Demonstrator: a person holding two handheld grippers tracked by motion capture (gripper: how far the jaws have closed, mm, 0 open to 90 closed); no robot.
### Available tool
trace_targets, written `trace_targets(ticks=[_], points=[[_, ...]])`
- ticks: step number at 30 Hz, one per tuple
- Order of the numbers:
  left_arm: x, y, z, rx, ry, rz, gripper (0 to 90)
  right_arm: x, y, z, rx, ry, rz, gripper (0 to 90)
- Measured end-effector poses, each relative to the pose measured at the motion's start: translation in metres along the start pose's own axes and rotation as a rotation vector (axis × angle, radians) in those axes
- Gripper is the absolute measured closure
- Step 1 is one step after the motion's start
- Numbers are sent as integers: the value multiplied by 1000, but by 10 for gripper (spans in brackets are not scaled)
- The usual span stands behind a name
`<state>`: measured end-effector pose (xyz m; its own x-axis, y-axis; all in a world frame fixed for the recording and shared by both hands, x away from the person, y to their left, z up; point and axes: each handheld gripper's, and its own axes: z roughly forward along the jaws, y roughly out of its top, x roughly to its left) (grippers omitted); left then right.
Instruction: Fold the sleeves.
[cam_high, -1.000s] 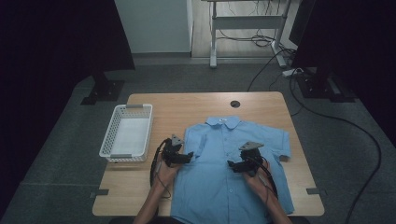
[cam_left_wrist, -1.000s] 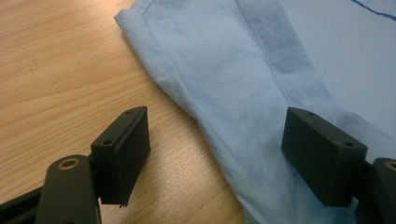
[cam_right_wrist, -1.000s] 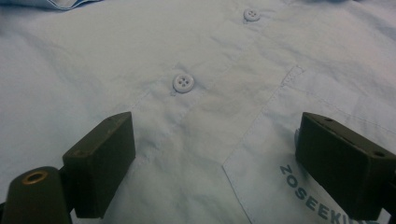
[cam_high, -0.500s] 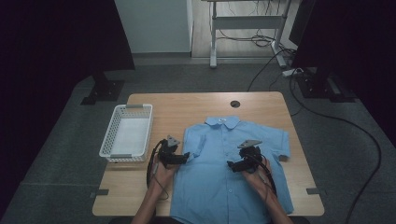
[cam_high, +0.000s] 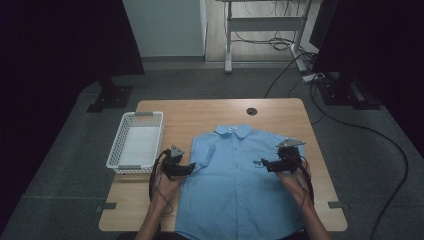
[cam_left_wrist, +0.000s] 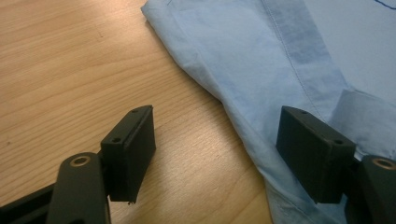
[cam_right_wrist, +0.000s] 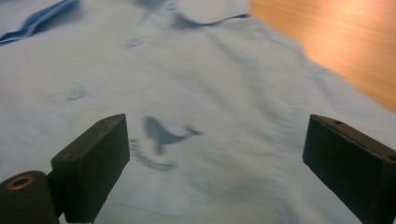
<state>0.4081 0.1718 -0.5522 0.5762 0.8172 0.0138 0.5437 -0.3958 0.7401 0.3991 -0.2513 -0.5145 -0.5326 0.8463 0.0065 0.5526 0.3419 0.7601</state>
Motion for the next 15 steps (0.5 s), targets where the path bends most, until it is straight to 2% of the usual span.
trace_targets(ticks=[4, 8, 12, 15], points=[[3, -1, -2, 1, -7, 5, 277, -24, -2, -9, -1, -52, 36, 100], [6, -3, -3, 1, -2, 0, 276, -50, -11, -14, 13, -112, 90, 140], [6, -3, -3, 0, 3, -6, 276, -73, -25, -20, 14, -150, 161, 194], [6, -3, -3, 0, 5, -7, 275, -85, -34, -20, 23, -170, 195, 230]])
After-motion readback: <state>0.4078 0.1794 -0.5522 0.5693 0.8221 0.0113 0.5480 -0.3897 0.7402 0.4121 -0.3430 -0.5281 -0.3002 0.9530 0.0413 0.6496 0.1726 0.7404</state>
